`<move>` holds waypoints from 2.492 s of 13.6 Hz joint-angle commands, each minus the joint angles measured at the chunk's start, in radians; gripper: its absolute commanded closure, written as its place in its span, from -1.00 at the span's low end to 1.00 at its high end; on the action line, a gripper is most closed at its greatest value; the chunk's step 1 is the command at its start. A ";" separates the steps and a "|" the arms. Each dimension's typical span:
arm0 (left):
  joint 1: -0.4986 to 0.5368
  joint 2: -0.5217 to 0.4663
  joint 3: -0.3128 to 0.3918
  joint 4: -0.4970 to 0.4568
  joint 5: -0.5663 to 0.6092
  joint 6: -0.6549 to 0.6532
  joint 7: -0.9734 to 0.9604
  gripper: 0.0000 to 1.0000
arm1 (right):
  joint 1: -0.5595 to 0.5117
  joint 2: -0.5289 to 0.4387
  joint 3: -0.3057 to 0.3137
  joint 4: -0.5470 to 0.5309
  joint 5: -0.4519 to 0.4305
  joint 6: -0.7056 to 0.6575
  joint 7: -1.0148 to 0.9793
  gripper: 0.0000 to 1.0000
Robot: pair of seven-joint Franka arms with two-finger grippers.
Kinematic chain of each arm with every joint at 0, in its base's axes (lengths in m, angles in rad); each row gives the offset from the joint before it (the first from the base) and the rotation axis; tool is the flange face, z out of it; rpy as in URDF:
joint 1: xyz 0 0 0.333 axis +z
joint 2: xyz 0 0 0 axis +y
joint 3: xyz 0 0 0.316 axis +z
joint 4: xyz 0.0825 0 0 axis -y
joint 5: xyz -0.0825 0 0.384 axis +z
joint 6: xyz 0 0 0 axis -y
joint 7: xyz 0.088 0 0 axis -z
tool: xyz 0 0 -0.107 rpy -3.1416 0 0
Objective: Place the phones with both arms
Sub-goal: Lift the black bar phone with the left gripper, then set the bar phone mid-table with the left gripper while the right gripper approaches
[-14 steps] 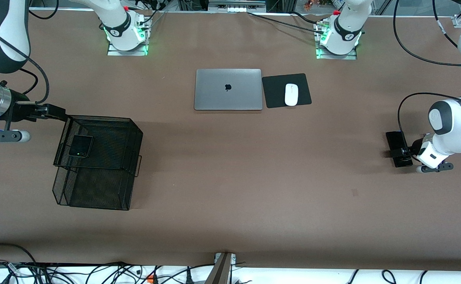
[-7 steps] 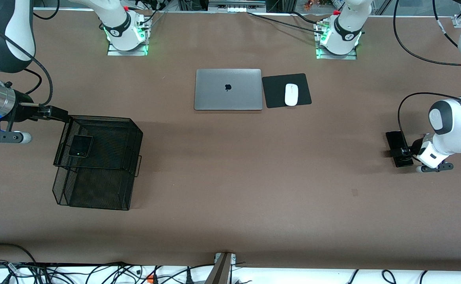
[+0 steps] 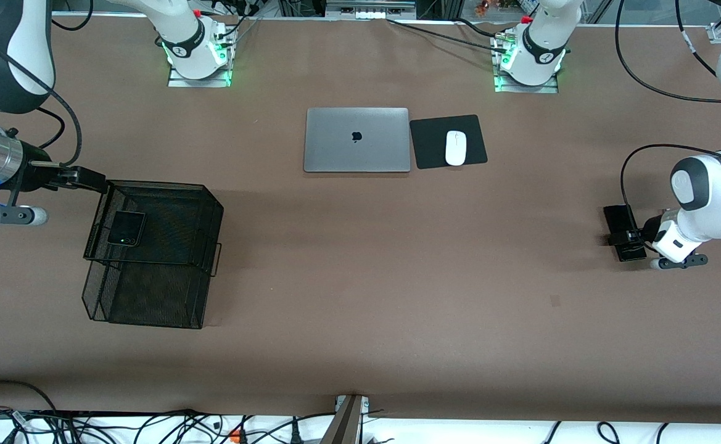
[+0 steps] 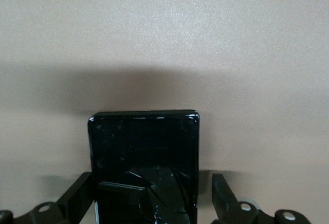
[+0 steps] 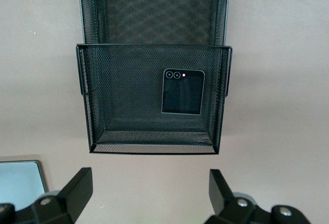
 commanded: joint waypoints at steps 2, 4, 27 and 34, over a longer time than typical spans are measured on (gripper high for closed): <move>0.007 -0.013 -0.010 -0.012 -0.025 -0.014 0.084 0.14 | 0.002 -0.020 0.007 -0.001 -0.008 0.002 0.021 -1.00; -0.005 -0.021 -0.012 0.018 -0.016 -0.080 0.120 0.73 | 0.002 -0.020 0.009 -0.001 -0.007 0.002 0.021 -1.00; -0.621 -0.057 -0.119 0.232 -0.213 -0.323 -0.635 -1.00 | 0.034 -0.020 0.016 -0.001 -0.010 0.052 0.016 -1.00; -0.200 -0.030 -0.114 0.226 0.217 -0.427 -0.288 -1.00 | 0.306 0.033 0.028 -0.001 -0.002 0.169 0.348 -1.00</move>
